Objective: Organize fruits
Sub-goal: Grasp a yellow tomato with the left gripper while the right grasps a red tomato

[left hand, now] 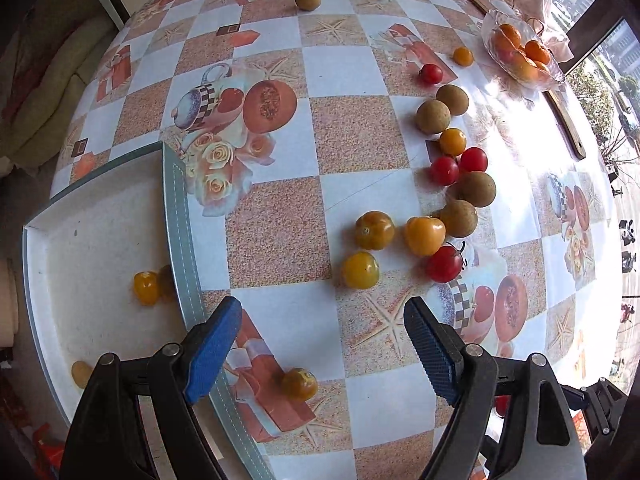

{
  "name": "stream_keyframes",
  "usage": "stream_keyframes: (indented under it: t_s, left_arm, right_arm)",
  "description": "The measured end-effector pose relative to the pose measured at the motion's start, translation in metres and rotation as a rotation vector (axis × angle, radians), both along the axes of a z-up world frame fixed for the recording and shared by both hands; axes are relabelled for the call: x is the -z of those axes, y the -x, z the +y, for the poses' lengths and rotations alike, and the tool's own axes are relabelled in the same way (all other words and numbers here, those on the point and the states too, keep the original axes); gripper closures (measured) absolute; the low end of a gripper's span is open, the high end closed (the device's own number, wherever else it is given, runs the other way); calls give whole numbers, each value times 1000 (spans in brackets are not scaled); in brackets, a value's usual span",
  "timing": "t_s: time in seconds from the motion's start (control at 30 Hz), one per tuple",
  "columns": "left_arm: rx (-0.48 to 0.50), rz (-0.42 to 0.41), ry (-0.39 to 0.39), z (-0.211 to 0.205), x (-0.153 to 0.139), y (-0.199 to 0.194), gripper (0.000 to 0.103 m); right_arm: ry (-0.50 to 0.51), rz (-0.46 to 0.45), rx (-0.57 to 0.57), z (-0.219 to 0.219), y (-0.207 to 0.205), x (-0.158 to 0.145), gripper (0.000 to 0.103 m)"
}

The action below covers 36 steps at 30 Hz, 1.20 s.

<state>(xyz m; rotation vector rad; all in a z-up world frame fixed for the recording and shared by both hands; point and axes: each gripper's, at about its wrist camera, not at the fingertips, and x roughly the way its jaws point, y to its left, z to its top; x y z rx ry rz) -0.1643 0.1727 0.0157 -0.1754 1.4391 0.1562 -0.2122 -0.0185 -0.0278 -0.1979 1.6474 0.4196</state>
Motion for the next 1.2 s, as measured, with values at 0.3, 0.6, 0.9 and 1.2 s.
stream_keyframes:
  t_s: [0.3,0.6,0.9,1.2]
  left_arm:
    - [48,30,-39,-10,21,-14,22]
    - [47,13,-21,-11,20,-13,41]
    - [70,-11,13,-17,12,-8,78]
    - [38,-62,48,-10,-13,13,78]
  right_arm:
    - [17,-33,-50,16,6,5,20]
    - [53,-71,-126,45,10,0,53]
    - [25,-49,-116,27,7,-4,79]
    - [-63,-2,8,5,-15,-15,79]
